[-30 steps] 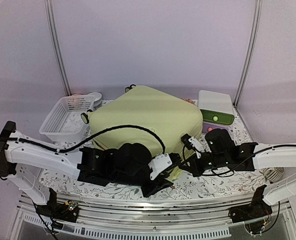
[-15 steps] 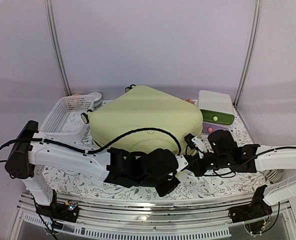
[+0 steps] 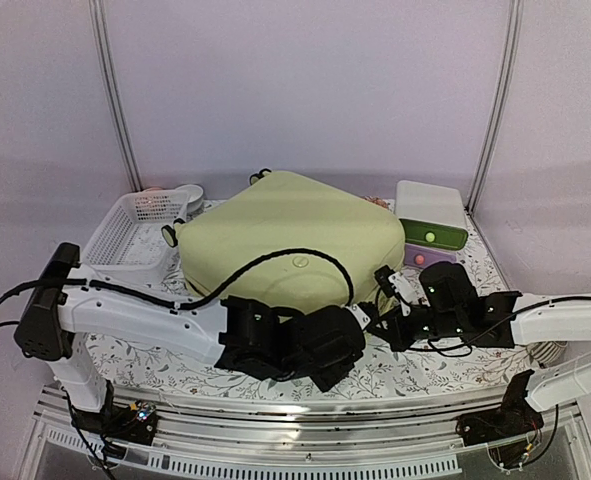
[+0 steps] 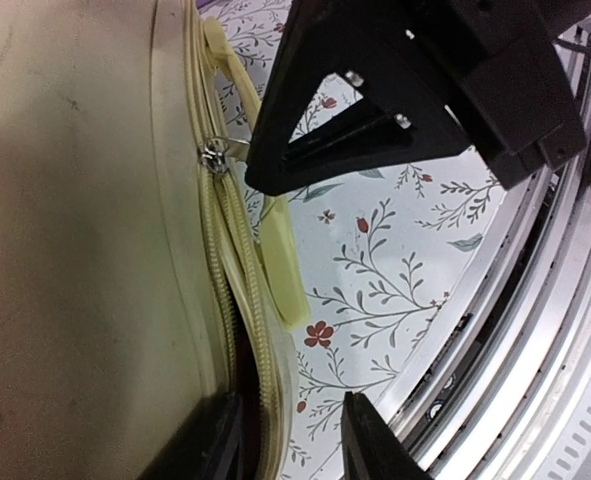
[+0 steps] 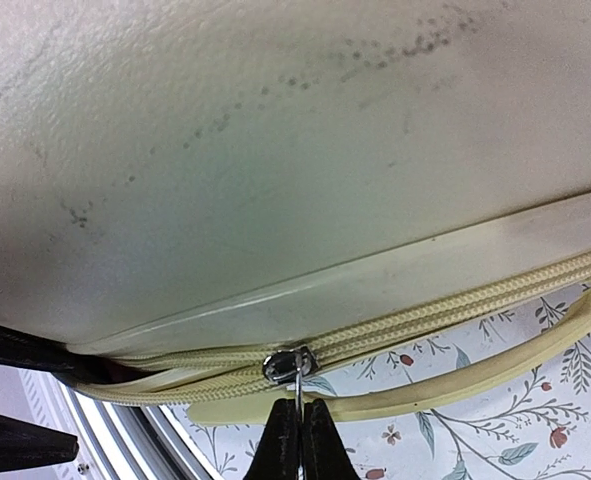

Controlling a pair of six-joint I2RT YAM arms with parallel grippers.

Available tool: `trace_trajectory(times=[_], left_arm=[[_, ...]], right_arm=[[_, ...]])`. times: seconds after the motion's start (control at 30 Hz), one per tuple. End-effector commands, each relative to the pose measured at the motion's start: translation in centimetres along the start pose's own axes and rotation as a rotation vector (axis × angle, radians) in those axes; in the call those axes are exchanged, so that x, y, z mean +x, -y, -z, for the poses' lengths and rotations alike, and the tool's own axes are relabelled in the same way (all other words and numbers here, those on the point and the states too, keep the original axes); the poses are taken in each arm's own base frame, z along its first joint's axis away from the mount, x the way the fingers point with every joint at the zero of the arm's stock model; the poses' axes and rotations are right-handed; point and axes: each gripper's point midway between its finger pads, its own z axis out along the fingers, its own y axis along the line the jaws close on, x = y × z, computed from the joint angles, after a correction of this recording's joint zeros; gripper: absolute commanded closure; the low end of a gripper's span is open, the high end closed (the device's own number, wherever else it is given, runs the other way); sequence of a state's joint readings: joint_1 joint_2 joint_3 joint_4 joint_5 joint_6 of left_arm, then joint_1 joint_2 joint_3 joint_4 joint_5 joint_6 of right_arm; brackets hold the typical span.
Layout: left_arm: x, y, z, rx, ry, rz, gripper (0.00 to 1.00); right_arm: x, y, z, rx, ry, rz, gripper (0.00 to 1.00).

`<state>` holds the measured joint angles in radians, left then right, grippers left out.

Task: Open, take out, and arrange the luggage

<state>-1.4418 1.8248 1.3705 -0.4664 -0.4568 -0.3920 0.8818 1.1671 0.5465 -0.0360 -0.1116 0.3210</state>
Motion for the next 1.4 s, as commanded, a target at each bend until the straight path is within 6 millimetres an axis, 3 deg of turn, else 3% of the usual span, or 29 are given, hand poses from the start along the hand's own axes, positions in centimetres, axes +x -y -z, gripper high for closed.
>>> trace_trajectory(times=[0.0, 0.3, 0.43, 0.53, 0.73, 1.03, 1.17, 1.23, 1.3, 1.37], left_arm=[[0.6, -2.0, 0.1, -0.107, -0.052, -0.009, 0.64], [3.7, -2.8, -1.9, -0.157, -0.185, -0.017, 0.70], [5.0, -4.7, -2.1, -0.152, -0.224, 0.032, 0.83], [4.9, -4.9, -1.4, -0.128, -0.208, 0.029, 1.00], [5.4, -5.6, 0.4, -0.100, -0.203, 0.035, 1.00], [9.4, -8.1, 4.8, -0.089, -0.237, 0.101, 1.00], [10.1, -8.8, 6.6, -0.071, -0.225, 0.148, 1.00], [10.6, -8.8, 7.1, -0.040, -0.214, 0.164, 1.00], [11.0, -7.7, 7.3, 0.038, -0.203, 0.152, 1.00], [11.7, -6.7, 7.2, 0.095, -0.208, 0.144, 1.00]], right_arm=[[0.7, 3.1, 0.3, 0.125, -0.004, -0.036, 0.98], [0.9, 3.8, 0.4, 0.142, -0.010, -0.039, 0.97], [0.1, 5.3, 1.0, 0.190, -0.003, -0.035, 0.97], [-0.8, 7.1, 1.9, 0.249, 0.020, -0.048, 0.98], [-2.6, 11.4, 3.3, 0.371, 0.072, -0.113, 0.98], [-3.9, 16.0, 3.4, 0.484, 0.069, -0.181, 0.98], [-5.0, 16.4, 3.1, 0.491, 0.080, -0.151, 0.97], [-5.6, 15.6, 2.2, 0.422, 0.081, -0.077, 0.97], [-5.8, 13.9, 1.0, 0.310, 0.073, 0.045, 0.97], [-6.3, 13.6, 0.6, 0.289, 0.069, 0.154, 0.97]])
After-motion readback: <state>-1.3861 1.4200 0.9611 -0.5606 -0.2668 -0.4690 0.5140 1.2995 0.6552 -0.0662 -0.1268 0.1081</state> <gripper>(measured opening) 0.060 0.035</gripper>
